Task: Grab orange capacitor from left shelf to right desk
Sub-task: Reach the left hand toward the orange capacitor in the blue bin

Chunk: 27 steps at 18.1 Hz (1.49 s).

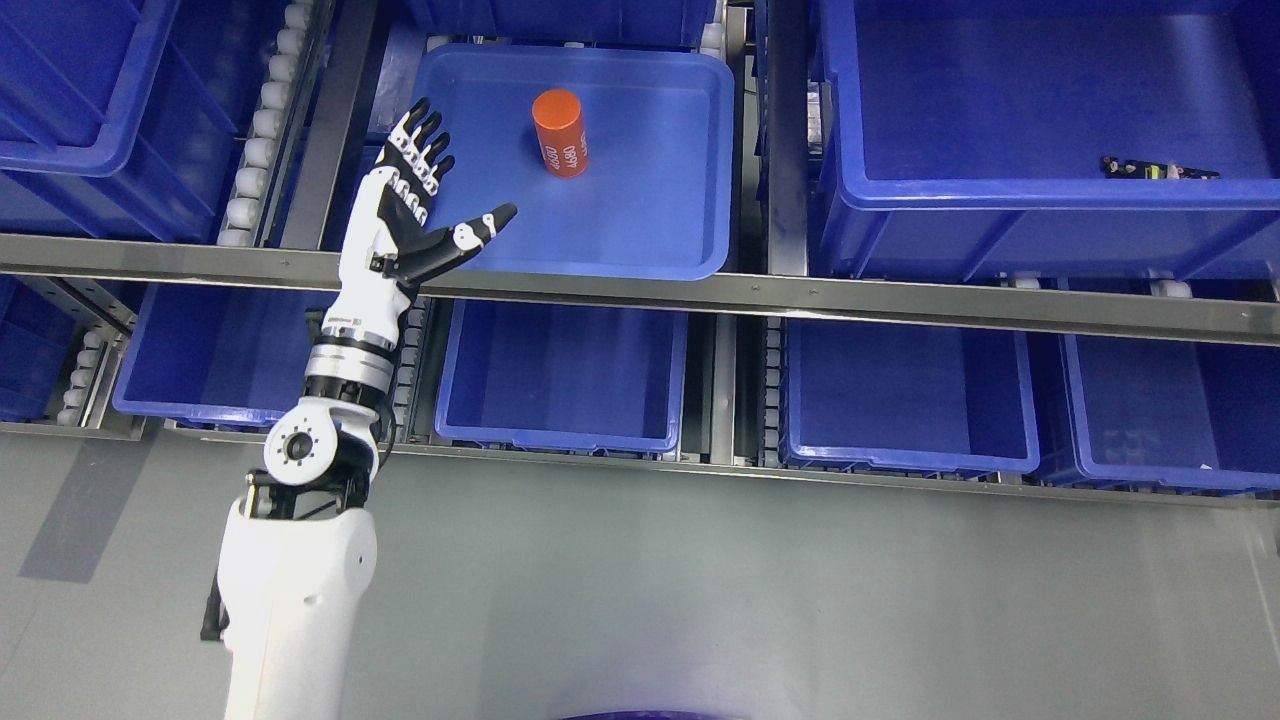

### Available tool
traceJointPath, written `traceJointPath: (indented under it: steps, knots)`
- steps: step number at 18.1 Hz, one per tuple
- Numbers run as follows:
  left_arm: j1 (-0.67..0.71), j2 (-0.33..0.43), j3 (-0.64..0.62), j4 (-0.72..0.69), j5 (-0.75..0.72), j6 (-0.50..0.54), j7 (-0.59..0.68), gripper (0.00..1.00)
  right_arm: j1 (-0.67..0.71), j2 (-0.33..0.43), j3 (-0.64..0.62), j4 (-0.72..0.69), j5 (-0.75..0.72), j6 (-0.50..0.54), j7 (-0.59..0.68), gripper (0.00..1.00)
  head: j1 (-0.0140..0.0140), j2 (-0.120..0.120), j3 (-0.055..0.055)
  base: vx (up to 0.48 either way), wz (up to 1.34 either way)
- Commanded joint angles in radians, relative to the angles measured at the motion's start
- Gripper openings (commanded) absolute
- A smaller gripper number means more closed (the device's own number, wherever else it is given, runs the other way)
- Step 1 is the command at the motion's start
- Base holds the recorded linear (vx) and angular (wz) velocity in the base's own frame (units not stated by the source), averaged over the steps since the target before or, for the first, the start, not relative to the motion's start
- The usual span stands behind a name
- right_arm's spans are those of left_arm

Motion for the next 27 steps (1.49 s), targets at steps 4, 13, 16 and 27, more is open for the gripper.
traceJointPath:
  steps: [4, 13, 16, 27]
  knots:
    - [-0.24, 0.017, -0.009, 0.405, -0.112, 0.005, -0.082, 1.0, 0.023, -0.018, -0.011, -0.017, 0.006, 0.0, 0.0, 1.0, 0.0, 0.0, 0.0, 0.0, 0.0]
    - [-0.375, 0.017, -0.105, 0.618, -0.132, 0.005, -0.085, 1.0, 0.023, -0.018, -0.011, -0.017, 0.006, 0.0, 0.0, 1.0, 0.0, 0.0, 0.0, 0.0, 0.0]
    - [-0.393, 0.017, -0.127, 0.646, -0.136, 0.005, -0.085, 1.0, 0.023, -0.018, -0.011, -0.017, 0.006, 0.0, 0.0, 1.0, 0.0, 0.0, 0.0, 0.0, 0.0]
    - [-0.485, 0.017, -0.158, 0.766, -0.144, -0.005, -0.078, 0.98, 0.023, -0.018, -0.011, -0.017, 0.008, 0.0, 0.0, 1.0, 0.0, 0.0, 0.0, 0.0, 0.0]
